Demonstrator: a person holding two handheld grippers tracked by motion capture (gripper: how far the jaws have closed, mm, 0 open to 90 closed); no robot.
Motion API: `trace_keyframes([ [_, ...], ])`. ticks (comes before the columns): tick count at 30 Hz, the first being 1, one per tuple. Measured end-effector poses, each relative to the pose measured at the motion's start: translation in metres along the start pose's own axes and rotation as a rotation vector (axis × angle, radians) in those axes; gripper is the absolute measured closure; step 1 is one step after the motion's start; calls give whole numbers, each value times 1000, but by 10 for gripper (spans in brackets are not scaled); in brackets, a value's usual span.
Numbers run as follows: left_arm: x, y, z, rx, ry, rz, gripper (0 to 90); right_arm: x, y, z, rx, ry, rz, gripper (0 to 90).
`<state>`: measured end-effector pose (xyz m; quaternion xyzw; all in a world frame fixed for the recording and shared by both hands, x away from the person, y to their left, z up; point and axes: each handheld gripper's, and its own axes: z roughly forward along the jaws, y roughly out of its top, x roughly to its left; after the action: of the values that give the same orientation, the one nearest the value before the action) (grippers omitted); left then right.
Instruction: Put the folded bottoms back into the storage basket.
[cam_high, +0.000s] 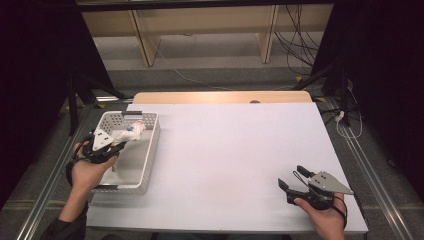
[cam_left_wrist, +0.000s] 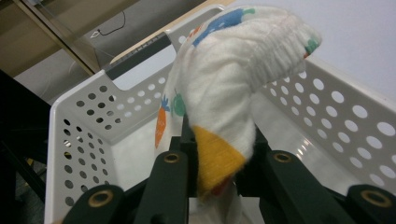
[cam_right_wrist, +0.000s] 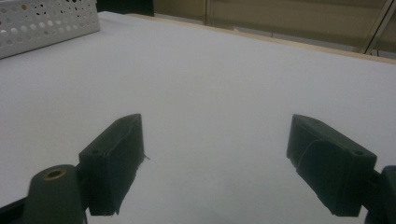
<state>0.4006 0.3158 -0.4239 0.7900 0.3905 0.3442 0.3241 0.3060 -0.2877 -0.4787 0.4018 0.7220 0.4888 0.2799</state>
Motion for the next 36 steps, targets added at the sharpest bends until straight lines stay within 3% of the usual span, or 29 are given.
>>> trace_keyframes([
  [19,-5,-3,13,65,-58,44,762,0,0,0,0,0,3,197],
  [27,-4,-5,17,108,-69,89,762,0,0,1,-7,1,6,197],
  [36,-1,-8,19,125,-78,94,759,0,-1,1,-5,1,7,197],
])
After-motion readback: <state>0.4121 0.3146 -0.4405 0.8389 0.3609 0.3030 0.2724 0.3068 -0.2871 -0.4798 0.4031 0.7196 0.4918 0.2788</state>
